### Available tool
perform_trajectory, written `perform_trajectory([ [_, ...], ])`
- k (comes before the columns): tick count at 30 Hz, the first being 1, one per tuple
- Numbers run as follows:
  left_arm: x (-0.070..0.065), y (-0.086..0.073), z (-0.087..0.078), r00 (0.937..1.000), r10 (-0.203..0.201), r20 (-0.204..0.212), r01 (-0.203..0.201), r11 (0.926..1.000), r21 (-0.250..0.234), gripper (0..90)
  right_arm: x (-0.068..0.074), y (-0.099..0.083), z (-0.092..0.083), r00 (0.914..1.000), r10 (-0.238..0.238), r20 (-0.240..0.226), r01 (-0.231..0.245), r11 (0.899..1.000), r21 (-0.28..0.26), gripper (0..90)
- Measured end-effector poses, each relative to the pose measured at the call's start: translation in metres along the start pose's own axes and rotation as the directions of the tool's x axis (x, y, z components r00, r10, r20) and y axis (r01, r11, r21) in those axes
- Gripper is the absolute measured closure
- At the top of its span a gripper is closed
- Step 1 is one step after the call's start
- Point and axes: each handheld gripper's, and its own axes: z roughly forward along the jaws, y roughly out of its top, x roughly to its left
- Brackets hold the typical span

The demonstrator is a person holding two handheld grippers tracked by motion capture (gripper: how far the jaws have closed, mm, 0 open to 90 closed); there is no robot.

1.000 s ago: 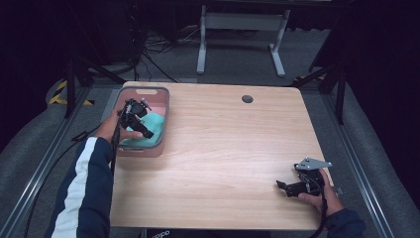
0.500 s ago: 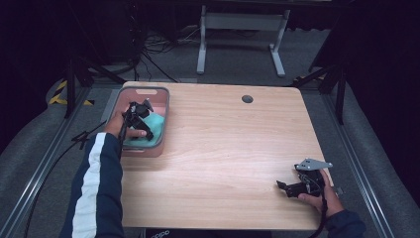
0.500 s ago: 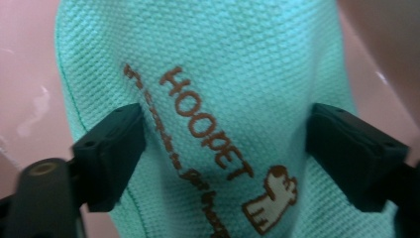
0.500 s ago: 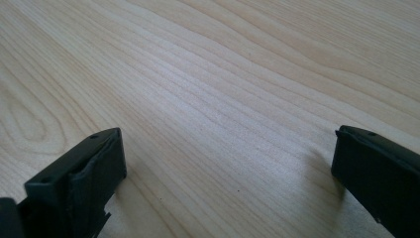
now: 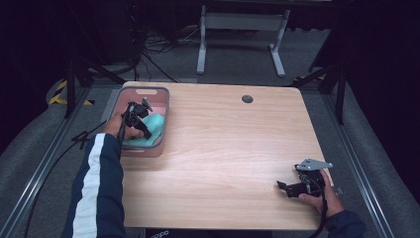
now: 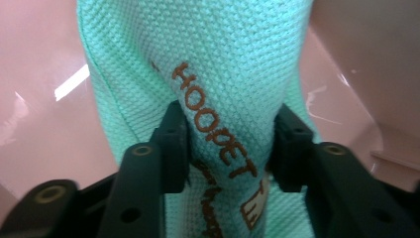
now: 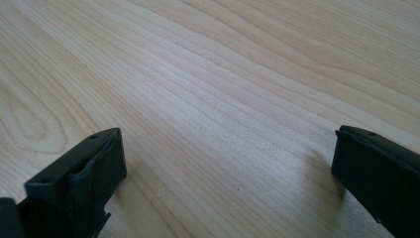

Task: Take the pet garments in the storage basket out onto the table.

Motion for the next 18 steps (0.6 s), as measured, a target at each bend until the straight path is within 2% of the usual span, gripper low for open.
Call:
perform_trajectory([
  [2,0.0,0.0,-0.001,0.9999,-0.005,-0.01,0.005,1.0,-0.002,63.0,0.0,0.0,0.0,1.0,0.0,0.0,0.0,1.0,0.0,0.7],
  [4,0.0,0.0,-0.002,0.9992,-0.005,-0.039,0.005,1.0,-0.003,64.2,0.0,0.0,0.0,1.0,0.005,-0.001,-0.005,1.0,-0.001,0.7],
  [9,0.0,-0.001,-0.008,0.9971,-0.014,-0.075,0.011,0.9994,-0.033,67.7,0.0,-0.001,-0.001,1.0,0.004,0.001,-0.004,1.0,-0.002,0.7],
  [10,-0.001,-0.003,-0.013,0.9956,-0.022,-0.091,0.016,0.9977,-0.067,68.1,-0.001,-0.001,-0.001,1.0,0.002,0.002,-0.002,1.0,-0.001,0.7],
  [18,-0.003,-0.009,-0.033,0.9925,-0.016,-0.121,-0.001,0.9896,-0.144,69.0,-0.002,-0.002,-0.002,1.0,0.007,0.002,-0.007,1.0,-0.003,0.7],
])
